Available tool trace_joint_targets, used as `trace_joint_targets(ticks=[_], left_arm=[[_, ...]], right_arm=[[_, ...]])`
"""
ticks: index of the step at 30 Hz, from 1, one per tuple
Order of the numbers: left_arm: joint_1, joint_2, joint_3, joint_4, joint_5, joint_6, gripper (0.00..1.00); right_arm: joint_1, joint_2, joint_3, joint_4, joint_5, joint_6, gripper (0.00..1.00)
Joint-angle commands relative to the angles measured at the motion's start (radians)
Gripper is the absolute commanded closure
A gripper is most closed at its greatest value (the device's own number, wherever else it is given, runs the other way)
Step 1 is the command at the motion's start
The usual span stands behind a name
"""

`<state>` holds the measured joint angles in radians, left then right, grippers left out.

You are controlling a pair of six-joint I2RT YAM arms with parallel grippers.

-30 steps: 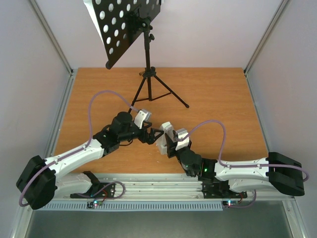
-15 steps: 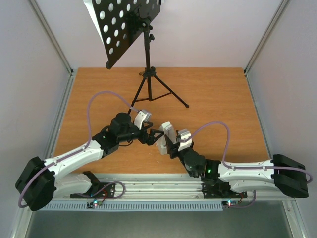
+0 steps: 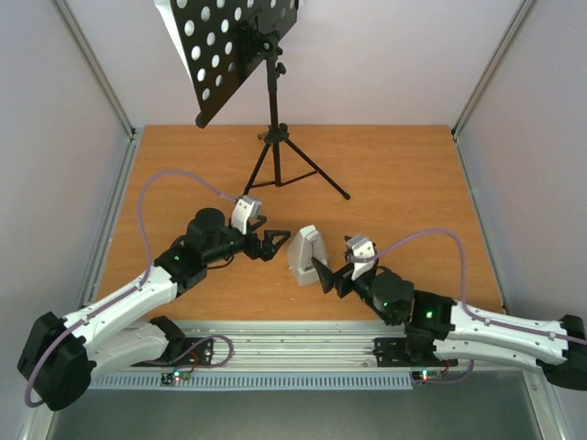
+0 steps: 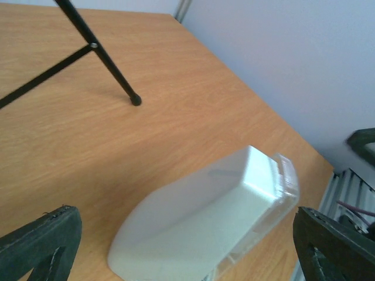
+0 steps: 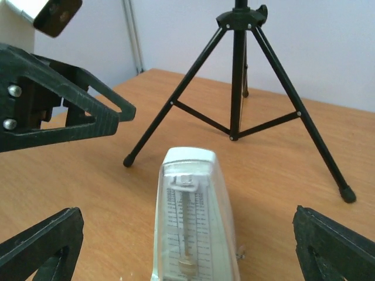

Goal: Pack up the instrument practice props
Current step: Adjust the cover of the metronome on the metronome.

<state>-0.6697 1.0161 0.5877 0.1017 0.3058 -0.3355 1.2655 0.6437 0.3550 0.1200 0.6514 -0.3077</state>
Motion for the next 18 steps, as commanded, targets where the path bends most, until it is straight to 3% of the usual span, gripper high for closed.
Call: trace_joint_targets(ticks=[1,5,9,18], left_arm=[[0.06,-0.012,-0.004,-0.009,0.029,0.002,0.01],[0.084,-0.007,-0.007,0.013,0.062,-0.01,0.01],[0.086,-0.014,-0.015,0.019,0.067,-0.025,0.01],[0.088,-0.06,-0.029,-0.016,0.075,-0.046,0.01]], right_arm=[[-0.075,-0.059,0.194,-0.474,-0.163,0.032,0.02],[-0.18,-0.003,0.36,-0.682,-0.254,0.082,0.02],[-0.317,0.107,0.478,-0.736,-0.454,0.129,0.02],[-0.338,0.365,0.64,-0.752,-0.525,0.089,0.05]])
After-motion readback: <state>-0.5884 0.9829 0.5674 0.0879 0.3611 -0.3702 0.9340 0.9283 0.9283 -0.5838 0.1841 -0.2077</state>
